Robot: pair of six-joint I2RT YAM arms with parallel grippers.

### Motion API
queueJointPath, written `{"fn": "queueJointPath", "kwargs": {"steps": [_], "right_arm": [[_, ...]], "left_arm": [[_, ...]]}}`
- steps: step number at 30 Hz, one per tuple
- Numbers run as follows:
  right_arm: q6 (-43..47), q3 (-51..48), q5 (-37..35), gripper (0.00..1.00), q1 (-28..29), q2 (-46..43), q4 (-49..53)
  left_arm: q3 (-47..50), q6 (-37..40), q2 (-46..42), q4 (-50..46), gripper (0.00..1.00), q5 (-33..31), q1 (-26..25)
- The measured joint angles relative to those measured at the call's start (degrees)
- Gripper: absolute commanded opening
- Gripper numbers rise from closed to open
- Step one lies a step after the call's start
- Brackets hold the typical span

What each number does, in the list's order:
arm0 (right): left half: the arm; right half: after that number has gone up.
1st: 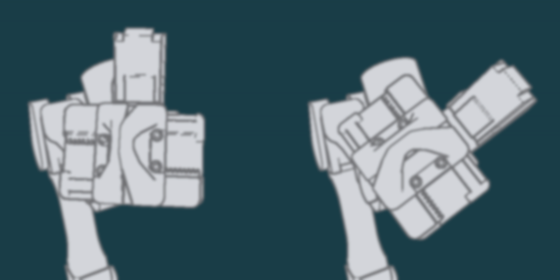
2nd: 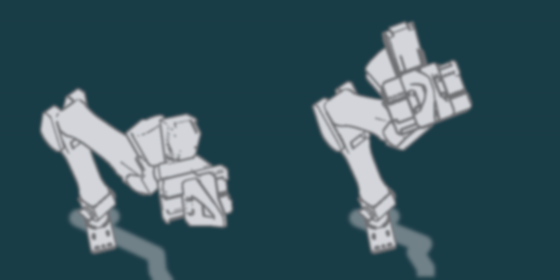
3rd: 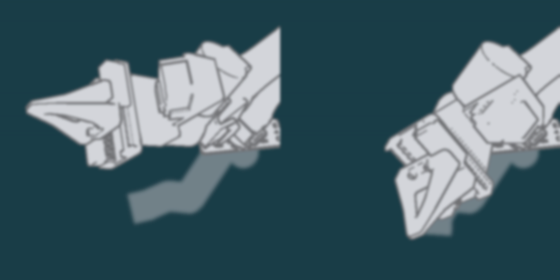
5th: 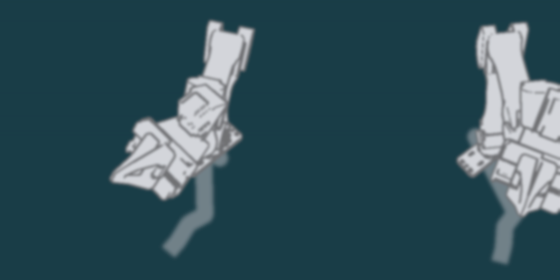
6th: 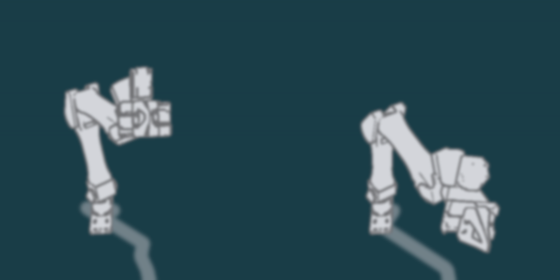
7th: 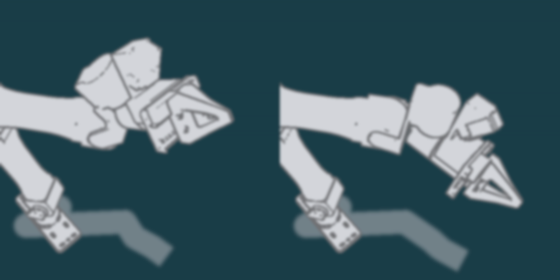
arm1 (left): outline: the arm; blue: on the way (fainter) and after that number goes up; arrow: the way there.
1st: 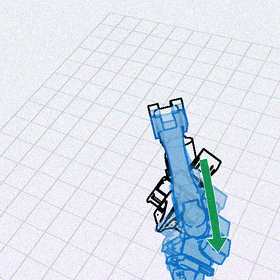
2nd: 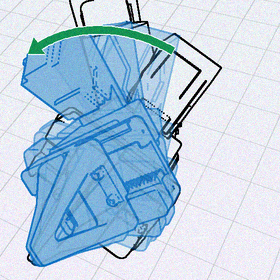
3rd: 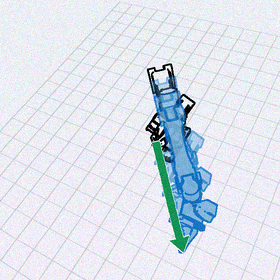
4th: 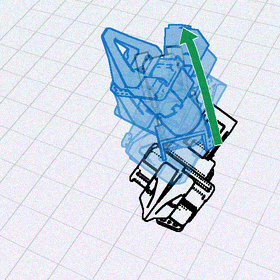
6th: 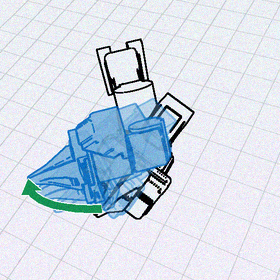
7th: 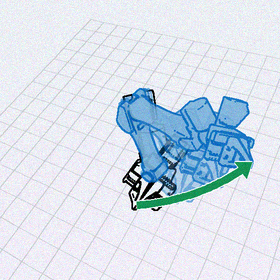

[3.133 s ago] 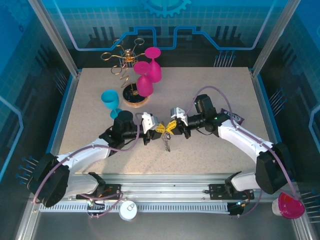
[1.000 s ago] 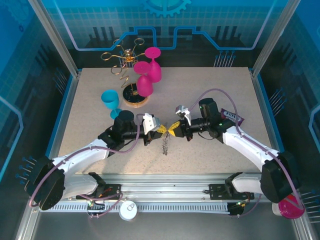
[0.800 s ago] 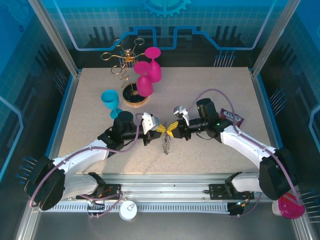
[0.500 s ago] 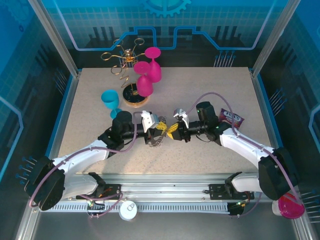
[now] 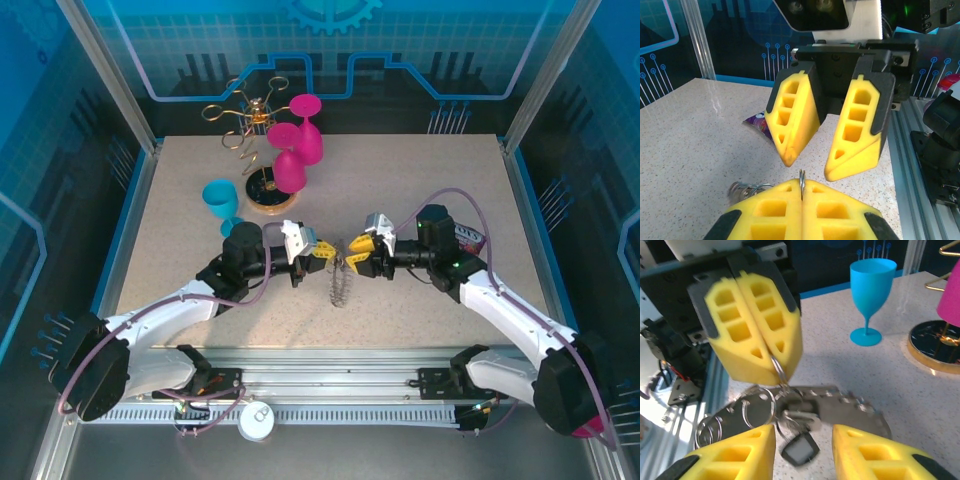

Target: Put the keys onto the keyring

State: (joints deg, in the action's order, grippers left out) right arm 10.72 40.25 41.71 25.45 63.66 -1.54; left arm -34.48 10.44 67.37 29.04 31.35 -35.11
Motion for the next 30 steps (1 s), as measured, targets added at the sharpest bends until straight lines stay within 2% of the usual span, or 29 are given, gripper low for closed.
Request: {"fn": "queueJointPath", "kwargs": {"steps": [6,15,30], "right_arm": [[4.8,-1.3,-4.3,0.44,1.8,0.1,0.5],[3.6,-5.4,-7.6,0.5,6.2,2.8,-5.6],[-0.9,-7.0,-12.4,0.43,7.3,8.1,-19.8]], "left_arm": [[0.0,-0.1,0.0,0.2,0.0,0.4,0.0],[0.0,-1.5,1.3,3.0,0.0,0.5,0.0],[0.0,-3.1,2.4,6.1,0.0,0.9,0.0]]}}
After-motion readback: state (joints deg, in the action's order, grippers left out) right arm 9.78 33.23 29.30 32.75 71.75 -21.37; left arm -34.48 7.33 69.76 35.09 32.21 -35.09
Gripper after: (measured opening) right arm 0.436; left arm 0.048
